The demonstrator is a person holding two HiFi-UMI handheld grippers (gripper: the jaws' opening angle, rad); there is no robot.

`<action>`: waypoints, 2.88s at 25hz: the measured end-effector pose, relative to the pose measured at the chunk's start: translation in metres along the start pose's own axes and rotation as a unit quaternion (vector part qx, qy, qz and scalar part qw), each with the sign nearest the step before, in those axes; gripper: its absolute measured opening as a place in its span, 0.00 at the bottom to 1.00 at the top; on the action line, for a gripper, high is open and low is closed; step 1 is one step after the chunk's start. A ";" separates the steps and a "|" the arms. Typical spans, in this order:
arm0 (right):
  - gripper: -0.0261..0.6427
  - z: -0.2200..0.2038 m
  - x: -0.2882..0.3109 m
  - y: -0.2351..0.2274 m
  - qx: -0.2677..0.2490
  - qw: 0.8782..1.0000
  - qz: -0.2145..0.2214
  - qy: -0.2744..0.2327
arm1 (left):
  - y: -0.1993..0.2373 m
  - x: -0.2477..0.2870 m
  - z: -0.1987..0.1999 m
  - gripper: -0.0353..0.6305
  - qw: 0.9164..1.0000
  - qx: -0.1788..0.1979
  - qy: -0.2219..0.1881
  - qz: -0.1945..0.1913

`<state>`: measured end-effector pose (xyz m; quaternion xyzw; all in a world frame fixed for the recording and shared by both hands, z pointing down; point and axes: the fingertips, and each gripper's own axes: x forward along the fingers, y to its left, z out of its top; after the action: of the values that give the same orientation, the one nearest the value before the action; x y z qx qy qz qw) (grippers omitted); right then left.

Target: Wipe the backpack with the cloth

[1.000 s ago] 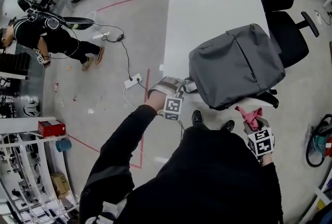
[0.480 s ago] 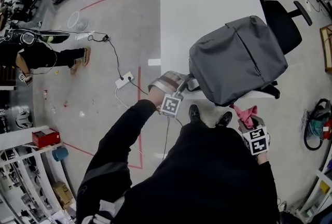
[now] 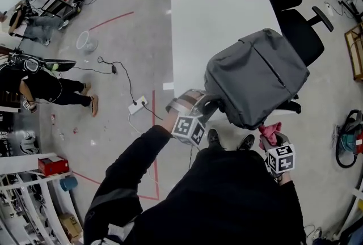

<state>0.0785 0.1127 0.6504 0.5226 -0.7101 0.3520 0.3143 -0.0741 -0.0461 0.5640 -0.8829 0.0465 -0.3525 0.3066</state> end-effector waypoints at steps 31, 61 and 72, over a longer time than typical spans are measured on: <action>0.25 0.238 -0.215 -0.136 -0.053 0.911 0.028 -0.407 | 0.239 -0.020 0.275 0.12 0.856 -0.417 -0.253 0.173; 0.25 0.126 0.065 -0.146 0.061 0.992 -0.051 -0.096 | 0.327 -0.048 0.222 0.12 0.820 -0.428 -0.378 0.037; 0.25 0.182 0.029 -0.140 0.037 0.988 0.039 -0.146 | 0.307 -0.013 0.258 0.12 0.855 -0.400 -0.318 0.090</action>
<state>0.1918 -0.0824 0.5968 0.5516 -0.7548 0.3096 0.1739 0.1251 -0.1589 0.2347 -0.9853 0.1630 0.0254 -0.0450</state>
